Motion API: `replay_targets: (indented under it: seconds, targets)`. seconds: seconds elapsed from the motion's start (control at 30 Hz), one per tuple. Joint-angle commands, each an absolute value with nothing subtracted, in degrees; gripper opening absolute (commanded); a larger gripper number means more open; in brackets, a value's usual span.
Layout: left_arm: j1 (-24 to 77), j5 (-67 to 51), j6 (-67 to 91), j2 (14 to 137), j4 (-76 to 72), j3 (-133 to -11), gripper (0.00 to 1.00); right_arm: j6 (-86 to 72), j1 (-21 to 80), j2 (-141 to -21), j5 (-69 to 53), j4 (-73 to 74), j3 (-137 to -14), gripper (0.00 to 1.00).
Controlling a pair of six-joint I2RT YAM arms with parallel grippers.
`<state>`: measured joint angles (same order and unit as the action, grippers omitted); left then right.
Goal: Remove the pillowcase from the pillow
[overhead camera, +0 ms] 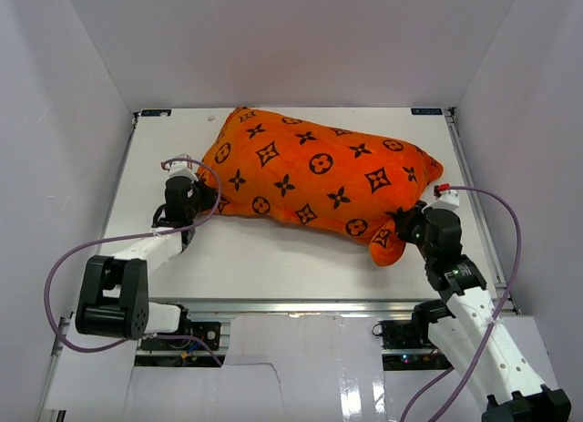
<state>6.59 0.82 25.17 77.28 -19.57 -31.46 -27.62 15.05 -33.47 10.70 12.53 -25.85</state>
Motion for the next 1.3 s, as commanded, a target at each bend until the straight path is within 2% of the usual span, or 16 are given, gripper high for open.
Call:
replay_targets:
  seconds: [0.0,0.17,0.33,0.43,0.5,0.67,0.8,0.97,1.0,1.03,1.1,1.13,1.17,1.2,1.23,1.27]
  targets:
    - [6.50,0.80,26.89,71.38,-18.63,-31.64,0.00,-27.42,14.85,-31.12,11.60,7.91,-28.21,0.08]
    - [6.50,-2.46,32.77,60.14,-9.34,-32.95,0.00,-27.60,14.85,-29.18,12.04,11.24,-32.15,0.08]
    - [6.77,-5.53,36.65,43.64,5.86,-42.70,0.00,-25.67,14.94,-28.65,13.09,18.45,-43.40,0.08]
    - [6.77,-9.40,39.54,37.12,9.65,-49.99,0.00,-23.83,14.94,-29.17,14.23,20.21,-52.18,0.08]
    - [6.77,-10.98,40.60,36.39,11.77,-54.56,0.00,-22.77,14.94,-30.49,15.90,21.18,-59.37,0.08]
    - [6.77,-12.57,39.99,41.56,18.19,-66.96,0.00,-19.34,14.94,-35.68,18.72,21.80,-66.70,0.08]
    - [6.77,-8.89,41.13,44.64,17.41,-64.61,0.00,-19.77,14.94,-39.02,20.30,20.13,-64.26,0.08]
    - [6.77,-8.61,41.31,53.95,12.93,-57.85,0.02,-20.66,14.94,-50.43,17.67,13.46,-56.00,0.08]
    - [6.77,-8.79,40.79,58.23,11.79,-57.40,0.08,-20.39,14.85,-52.45,16.36,12.84,-55.81,0.08]
    - [6.77,-9.14,40.26,60.71,11.52,-57.31,0.29,-19.69,14.85,-56.82,16.09,12.40,-56.07,0.11]
    - [6.68,-10.45,37.63,66.07,11.95,-59.57,0.60,-18.81,14.85,-61.06,15.56,12.57,-58.26,0.27]
    - [6.68,-11.16,36.57,71.05,14.04,-60.98,0.70,-18.20,14.77,-64.83,14.95,12.66,-59.49,0.34]
    - [6.68,-12.21,35.61,73.10,15.37,-62.65,0.80,-16.89,14.77,-66.34,14.33,12.92,-62.03,0.49]
    - [6.68,-12.39,34.46,74.43,16.60,-65.36,0.83,-16.44,14.68,-67.49,13.89,13.27,-63.27,0.55]
    - [6.77,-12.39,33.93,75.31,17.92,-66.26,0.85,-16.09,14.59,-69.07,14.15,13.97,-64.33,0.68]
    - [6.77,-12.31,33.66,75.15,18.28,-67.05,0.90,-15.74,14.42,-69.60,14.50,14.15,-65.47,0.73]
